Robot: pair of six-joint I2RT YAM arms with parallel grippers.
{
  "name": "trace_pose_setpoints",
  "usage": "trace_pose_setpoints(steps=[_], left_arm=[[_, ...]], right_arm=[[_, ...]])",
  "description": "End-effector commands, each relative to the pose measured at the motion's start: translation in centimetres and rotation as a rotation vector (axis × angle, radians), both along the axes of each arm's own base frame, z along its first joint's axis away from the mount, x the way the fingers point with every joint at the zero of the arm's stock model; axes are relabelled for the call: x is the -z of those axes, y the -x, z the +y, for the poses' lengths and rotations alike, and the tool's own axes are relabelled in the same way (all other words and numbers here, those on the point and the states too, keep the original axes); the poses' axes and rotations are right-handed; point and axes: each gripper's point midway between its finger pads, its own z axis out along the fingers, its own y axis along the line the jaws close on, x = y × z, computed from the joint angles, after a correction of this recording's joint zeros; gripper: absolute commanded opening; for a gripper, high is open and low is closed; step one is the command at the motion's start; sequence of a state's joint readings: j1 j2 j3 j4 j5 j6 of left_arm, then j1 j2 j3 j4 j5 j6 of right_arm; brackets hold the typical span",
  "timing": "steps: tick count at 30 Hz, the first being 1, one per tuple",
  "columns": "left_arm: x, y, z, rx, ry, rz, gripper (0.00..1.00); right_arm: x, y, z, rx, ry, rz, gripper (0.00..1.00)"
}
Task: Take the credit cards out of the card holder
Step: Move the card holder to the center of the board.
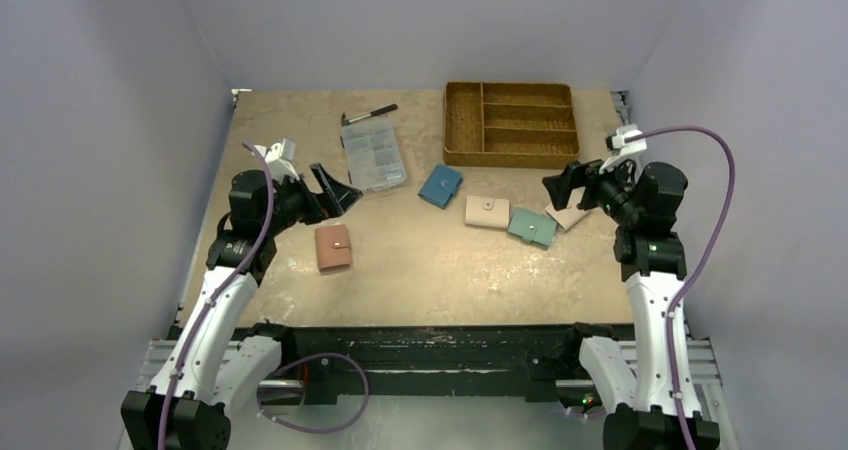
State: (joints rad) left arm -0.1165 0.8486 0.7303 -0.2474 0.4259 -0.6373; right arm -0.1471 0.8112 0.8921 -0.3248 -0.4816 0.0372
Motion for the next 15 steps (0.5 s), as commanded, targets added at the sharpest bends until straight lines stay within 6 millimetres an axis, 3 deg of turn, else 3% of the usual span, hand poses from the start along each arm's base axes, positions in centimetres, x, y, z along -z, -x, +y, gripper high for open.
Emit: trace_pose_setpoints(steps=[1, 7, 15], left_arm=[[-0.8, 0.9, -2.2, 0.102, 0.049, -0.029, 0.99], [1.1, 1.6, -5.3, 0.182, -0.012, 0.016, 0.99], [2.4, 1.4, -10.6, 0.275, -0.015, 0.032, 0.99]], right_arm=[[1.0, 0.8, 2.9, -0.290, 0.139, -0.100, 0.99], [4.8, 1.8, 5.2, -0.539, 0.178, -0.074, 0.99], [8.4, 1.4, 5.3, -0.596, 0.127, 0.067, 0.99]])
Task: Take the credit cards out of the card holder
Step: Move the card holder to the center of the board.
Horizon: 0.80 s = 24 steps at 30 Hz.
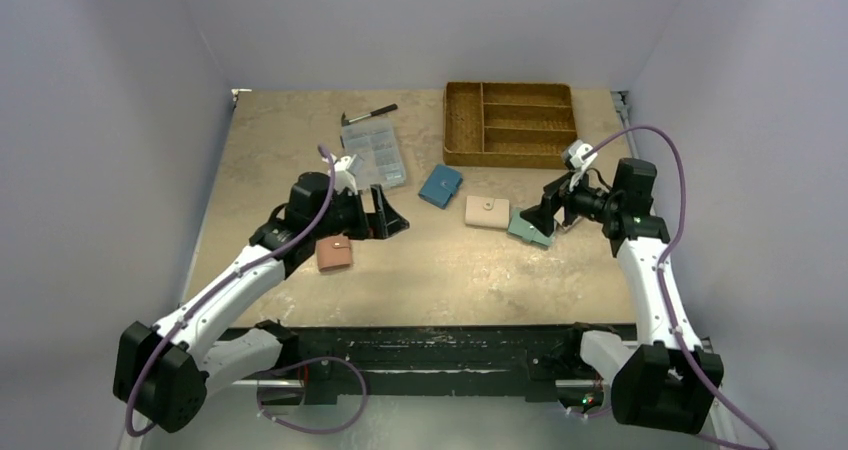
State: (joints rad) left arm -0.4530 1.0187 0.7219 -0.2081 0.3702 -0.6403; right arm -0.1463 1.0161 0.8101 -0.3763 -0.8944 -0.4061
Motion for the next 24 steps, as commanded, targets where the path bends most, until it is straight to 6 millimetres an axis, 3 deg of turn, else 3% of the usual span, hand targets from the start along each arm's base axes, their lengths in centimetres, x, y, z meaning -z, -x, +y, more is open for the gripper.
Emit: trace_pose_setpoints(steps=[1, 6, 14, 19, 24], left_arm=[[-2.3, -1.9, -2.4, -0.005, 0.081, -0.089, 0.99], [-2.1, -2.4, -4.2, -0.006, 0.166, -0.084, 0.99], [-0.6, -2.6, -4.5, -0.009, 0.135, -0.072, 0.99], [0.1, -3.7, -5.0, -0.022, 0.039, -0.099, 0.98], [0.2, -6.1, -5.2, -0.038, -0.157, -0.174, 0.98]], right_arm=[[0.6, 0.7, 0.8, -0.088, -0.014, 0.023, 0.99], [1.6, 0.5, 0.8, -0.086, -0.025, 0.073, 0.99], [3.0, 0.0, 0.5, -0.068, -0.026, 0.140, 0.99], [2.8, 0.2, 0.4, -0.064, -0.019, 0.134, 0.99], [2.4, 0.4, 0.7, -0.074, -0.029, 0.126, 0.99]])
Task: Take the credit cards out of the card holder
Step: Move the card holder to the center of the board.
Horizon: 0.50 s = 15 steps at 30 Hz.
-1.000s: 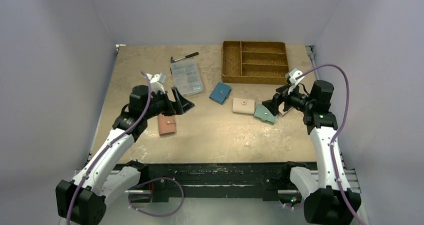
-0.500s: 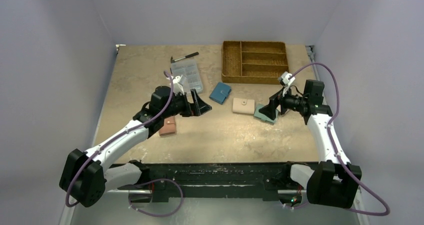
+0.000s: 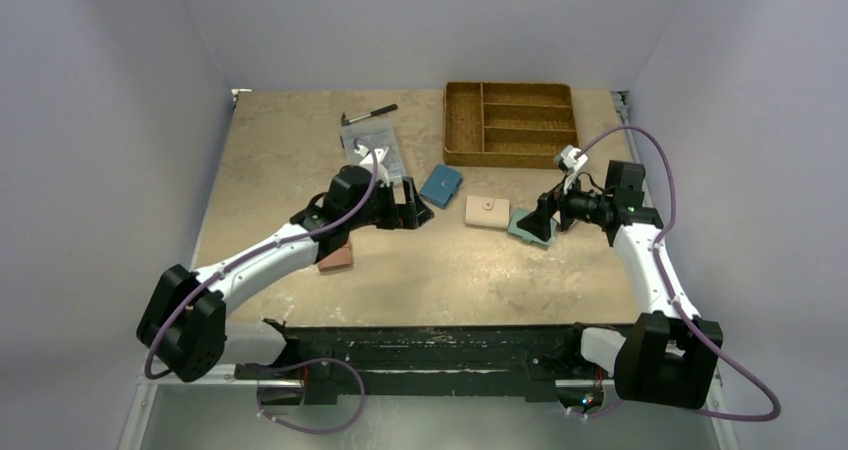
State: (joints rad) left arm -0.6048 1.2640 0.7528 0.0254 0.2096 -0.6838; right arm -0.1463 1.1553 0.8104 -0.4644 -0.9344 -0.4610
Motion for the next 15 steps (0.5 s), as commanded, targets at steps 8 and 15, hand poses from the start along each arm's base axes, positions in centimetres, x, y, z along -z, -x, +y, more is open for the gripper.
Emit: trace_pose_setpoints(steps=[8, 15], left_arm=[[-1.1, -7.9, -1.4, 0.037, -0.362, -0.199, 0.98], [2.4, -11.3, -4.1, 0.114, -0.438, -0.158, 0.98]], right_arm=[[-3.0, 0.3, 0.7, -0.052, -0.028, -0.087, 0.99], [-2.3, -0.1, 0.2, -0.028, -0.002, -0.087, 0.99]])
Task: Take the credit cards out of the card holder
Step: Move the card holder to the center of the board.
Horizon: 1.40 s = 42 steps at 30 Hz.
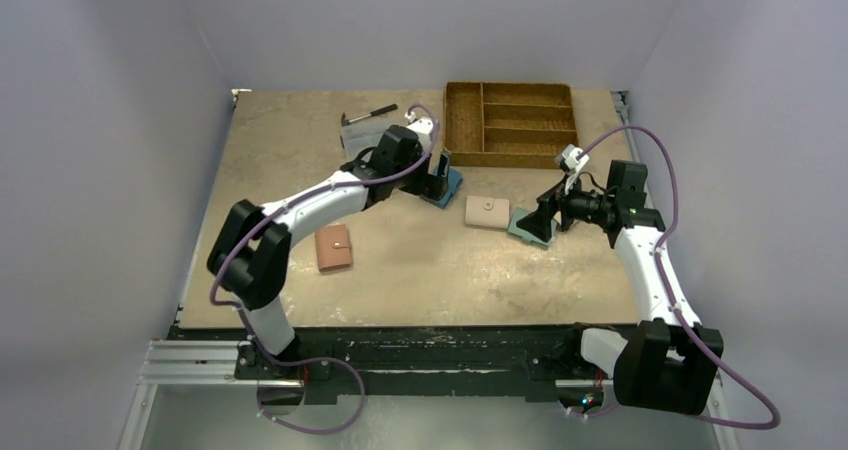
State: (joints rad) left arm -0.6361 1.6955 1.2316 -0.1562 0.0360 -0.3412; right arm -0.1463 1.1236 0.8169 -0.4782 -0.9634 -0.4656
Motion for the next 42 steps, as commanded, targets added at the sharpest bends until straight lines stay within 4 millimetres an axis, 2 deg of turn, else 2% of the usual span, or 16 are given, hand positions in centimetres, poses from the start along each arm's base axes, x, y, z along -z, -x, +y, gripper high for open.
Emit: trace_pose_setpoints(steps=[1, 6, 7, 12, 17, 26, 32, 39, 42], left_arm=[[2.0, -2.3, -1.0, 0.048, -0.100, 0.013, 0.97], [4.8, -5.3, -3.0, 0.068, -0.098, 0.077, 0.94], [4.8, -5.8, -3.3, 0.069, -0.070, 0.091, 0.92], [7.1, -7.5, -3.2, 0.027, 0.034, 0.180, 0.88], [8.5, -7.6, -3.2, 0.008, 0.045, 0.224, 0.87], [8.9, -8.2, -2.3, -0.040, 0.054, 0.261, 0.81], [9.2, -8.1, -2.0, -0.065, 0.067, 0.288, 0.71], [10.5, -7.3, -1.3, -0.111, 0.054, 0.328, 0.61], [10.7, -6.7, -1.0, -0.131, 0.052, 0.333, 0.54]], right_arm=[[-1.0, -0.6, -0.3, -0.001, 0.017, -0.053, 0.99], [-0.6, -0.8, -0.5, 0.006, 0.032, -0.048, 0.99], [-0.5, -0.9, -0.6, 0.007, 0.036, -0.048, 0.99], [-0.6, -0.8, -0.6, 0.007, 0.039, -0.052, 0.99], [-0.9, -0.7, -0.4, -0.002, 0.026, -0.051, 0.99], [-1.2, -0.4, -0.2, -0.007, 0.020, -0.060, 0.99], [-1.3, -0.3, -0.2, -0.008, 0.019, -0.062, 0.99], [-1.3, -0.3, -0.2, -0.006, 0.022, -0.064, 0.99], [-1.3, -0.3, -0.2, -0.006, 0.022, -0.065, 0.99]])
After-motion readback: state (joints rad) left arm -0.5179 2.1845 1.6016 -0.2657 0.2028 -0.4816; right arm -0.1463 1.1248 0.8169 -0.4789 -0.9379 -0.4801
